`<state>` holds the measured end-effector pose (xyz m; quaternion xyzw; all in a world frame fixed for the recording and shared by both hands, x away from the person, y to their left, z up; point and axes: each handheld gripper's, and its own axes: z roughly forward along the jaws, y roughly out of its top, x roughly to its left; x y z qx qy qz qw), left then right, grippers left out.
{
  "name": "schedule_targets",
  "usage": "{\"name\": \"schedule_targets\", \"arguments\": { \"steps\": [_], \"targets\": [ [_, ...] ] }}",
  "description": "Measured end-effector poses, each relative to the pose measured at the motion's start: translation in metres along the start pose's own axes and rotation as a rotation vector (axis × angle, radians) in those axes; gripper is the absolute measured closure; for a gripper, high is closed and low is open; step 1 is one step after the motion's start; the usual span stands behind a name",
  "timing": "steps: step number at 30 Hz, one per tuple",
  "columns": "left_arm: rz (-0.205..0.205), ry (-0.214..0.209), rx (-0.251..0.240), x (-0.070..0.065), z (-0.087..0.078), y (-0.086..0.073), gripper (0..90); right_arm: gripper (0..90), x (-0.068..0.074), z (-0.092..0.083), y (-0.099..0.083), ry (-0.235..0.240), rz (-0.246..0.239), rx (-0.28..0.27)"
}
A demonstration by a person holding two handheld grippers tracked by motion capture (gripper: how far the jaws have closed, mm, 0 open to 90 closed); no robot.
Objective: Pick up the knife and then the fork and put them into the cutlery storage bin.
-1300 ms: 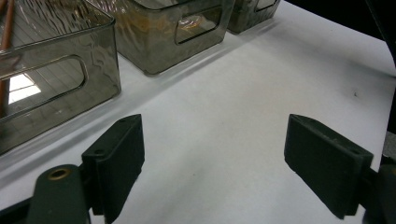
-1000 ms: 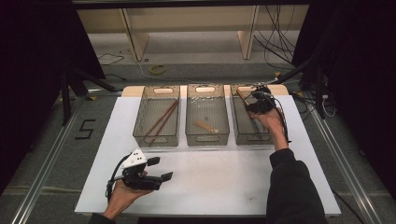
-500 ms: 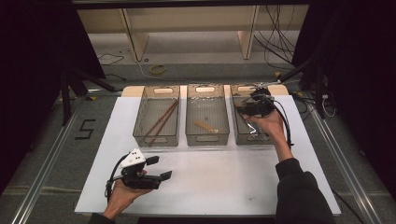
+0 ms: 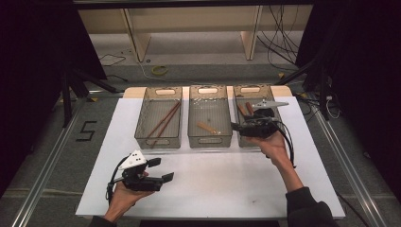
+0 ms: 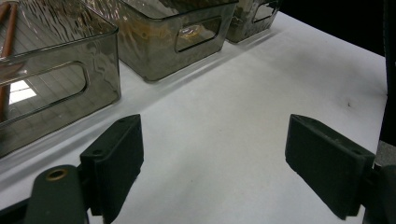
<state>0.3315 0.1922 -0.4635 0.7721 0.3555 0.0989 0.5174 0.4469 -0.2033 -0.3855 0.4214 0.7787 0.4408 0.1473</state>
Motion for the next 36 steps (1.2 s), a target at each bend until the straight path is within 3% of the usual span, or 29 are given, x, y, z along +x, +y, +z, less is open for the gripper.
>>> {"name": "schedule_targets", "arguments": {
  "steps": [6,13,21,29,36],
  "targets": [
    [-0.006,-0.003,0.006,0.000,0.001,0.000,18.9,32.3,0.012,-0.011,-0.017,0.037,-0.010,-0.031],
    [-0.012,-0.005,0.001,0.000,0.001,0.001,18.9,30.6,0.020,-0.012,-0.033,0.060,-0.021,-0.015],
    [-0.015,0.002,0.018,0.002,0.003,0.000,18.8,29.1,0.030,-0.021,-0.055,0.097,-0.022,-0.046],
    [-0.006,-0.009,0.021,0.000,0.002,-0.001,18.6,28.6,0.039,-0.028,-0.070,0.141,-0.025,-0.082],
    [0.004,-0.018,0.021,-0.001,0.002,-0.002,18.3,26.9,0.044,-0.031,-0.083,0.153,-0.026,-0.091]
  ]
}}
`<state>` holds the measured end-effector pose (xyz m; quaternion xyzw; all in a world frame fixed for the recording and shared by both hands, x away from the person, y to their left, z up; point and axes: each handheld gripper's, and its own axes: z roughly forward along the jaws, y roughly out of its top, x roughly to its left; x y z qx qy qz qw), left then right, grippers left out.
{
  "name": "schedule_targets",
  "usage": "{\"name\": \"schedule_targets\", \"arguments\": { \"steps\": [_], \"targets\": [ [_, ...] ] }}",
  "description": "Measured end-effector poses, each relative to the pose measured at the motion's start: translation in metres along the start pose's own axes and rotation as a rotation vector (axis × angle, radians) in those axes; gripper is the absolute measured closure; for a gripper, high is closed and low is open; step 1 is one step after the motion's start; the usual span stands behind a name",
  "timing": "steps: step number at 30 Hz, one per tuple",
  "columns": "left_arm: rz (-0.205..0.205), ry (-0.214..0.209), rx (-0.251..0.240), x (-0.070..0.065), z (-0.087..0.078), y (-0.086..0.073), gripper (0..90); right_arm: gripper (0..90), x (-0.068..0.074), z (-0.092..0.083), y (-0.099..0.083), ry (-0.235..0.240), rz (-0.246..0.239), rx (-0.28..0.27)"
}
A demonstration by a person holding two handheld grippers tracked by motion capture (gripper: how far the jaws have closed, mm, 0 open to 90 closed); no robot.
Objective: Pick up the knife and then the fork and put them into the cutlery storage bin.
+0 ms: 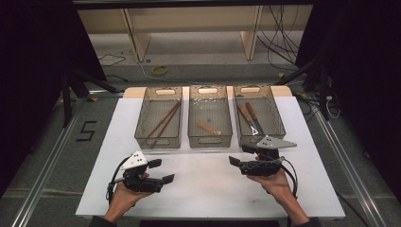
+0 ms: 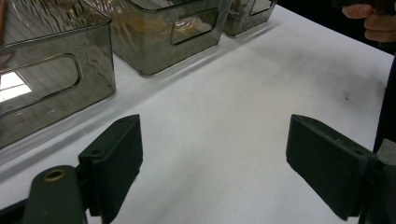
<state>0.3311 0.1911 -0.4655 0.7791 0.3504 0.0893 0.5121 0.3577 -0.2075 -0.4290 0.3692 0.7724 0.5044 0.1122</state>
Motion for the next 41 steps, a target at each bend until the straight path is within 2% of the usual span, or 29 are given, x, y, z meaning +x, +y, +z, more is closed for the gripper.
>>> {"name": "schedule_targets", "arguments": {
  "steps": [7,11,19,41],
  "targets": [
    [-0.005,-0.012,-0.014,-0.001,-0.001,0.000,18.3,26.7,0.006,-0.008,-0.016,0.011,-0.009,-0.017],
    [-0.007,-0.010,-0.015,-0.003,-0.001,-0.001,18.2,25.8,0.009,-0.015,-0.023,0.012,0.004,-0.020],
    [-0.015,-0.014,-0.021,-0.003,-0.004,-0.004,17.9,24.4,0.010,-0.022,-0.034,-0.002,0.009,-0.024],
    [-0.023,0.001,-0.021,0.000,-0.003,-0.004,17.9,24.4,0.007,-0.022,-0.035,-0.023,0.008,-0.021]
  ]
}}
